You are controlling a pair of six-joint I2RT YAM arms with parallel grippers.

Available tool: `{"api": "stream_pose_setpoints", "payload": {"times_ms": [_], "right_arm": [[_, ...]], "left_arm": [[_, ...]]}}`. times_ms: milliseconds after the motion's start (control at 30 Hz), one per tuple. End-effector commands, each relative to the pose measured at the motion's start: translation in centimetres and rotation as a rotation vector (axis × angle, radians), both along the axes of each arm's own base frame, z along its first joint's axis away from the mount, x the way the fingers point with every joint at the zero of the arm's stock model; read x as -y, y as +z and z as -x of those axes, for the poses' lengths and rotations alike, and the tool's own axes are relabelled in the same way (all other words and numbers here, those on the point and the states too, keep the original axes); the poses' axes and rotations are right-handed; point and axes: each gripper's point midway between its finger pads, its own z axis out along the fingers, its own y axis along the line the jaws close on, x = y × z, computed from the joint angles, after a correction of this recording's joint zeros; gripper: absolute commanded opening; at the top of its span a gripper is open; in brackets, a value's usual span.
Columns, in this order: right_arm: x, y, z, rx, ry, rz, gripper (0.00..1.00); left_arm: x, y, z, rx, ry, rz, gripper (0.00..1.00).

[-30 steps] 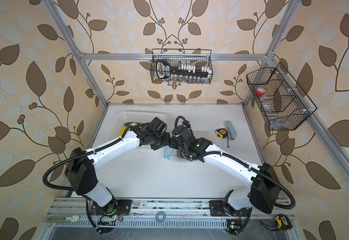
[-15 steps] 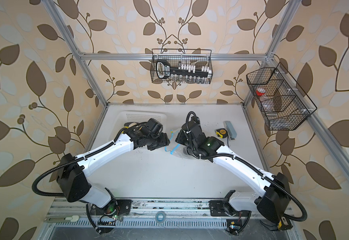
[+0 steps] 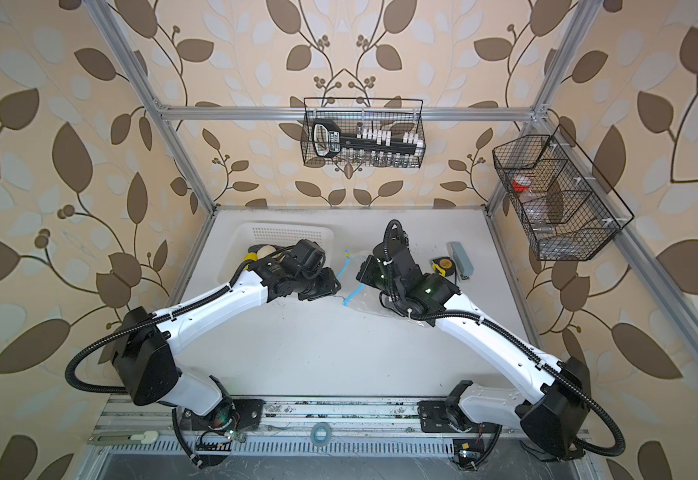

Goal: Place the food in the zip-top bag and seal the zipper

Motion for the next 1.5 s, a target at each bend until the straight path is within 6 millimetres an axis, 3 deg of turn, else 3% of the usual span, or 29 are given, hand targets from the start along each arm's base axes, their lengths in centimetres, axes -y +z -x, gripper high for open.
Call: {"api": "stream_pose_setpoints", "payload": {"times_ms": [0,667,900,1100,1267,1467], "right_arm": [[0.1,1.9,0.3,0.025,0.008,-0.032,0.00],[0.0,1.5,0.3,0.017,0.015,-0.033,0.00],[-0.3,1.0,0.2,0.008,0.021,-0.033,0.00],[0.0,0.3,0.0,-0.002,0.009,-0.013,0.00],[0.4,-0.4,-0.2,-0.023,0.000,0.004,0.00],[1.6,0.3,-0.6,-0.007,-0.032,0.027,0.00]], "left_arm": [[0.8,0.3,-0.1,0.010,-0.021,0.032,0.38],[-1.2,-1.7,-0.9,-0.002,0.036,-0.045,0.30],[-0.7,-1.5,-1.0,-0.002,0.021,-0.029,0.09],[-0.8,-0.3,-0.7,0.008,0.028,-0.005,0.00],[0.2,1.6,-0.6,0.018,0.022,0.070,0.00],[1.9,4.2,-0.1,0.037,-0.006,0.138,0.00]]}}
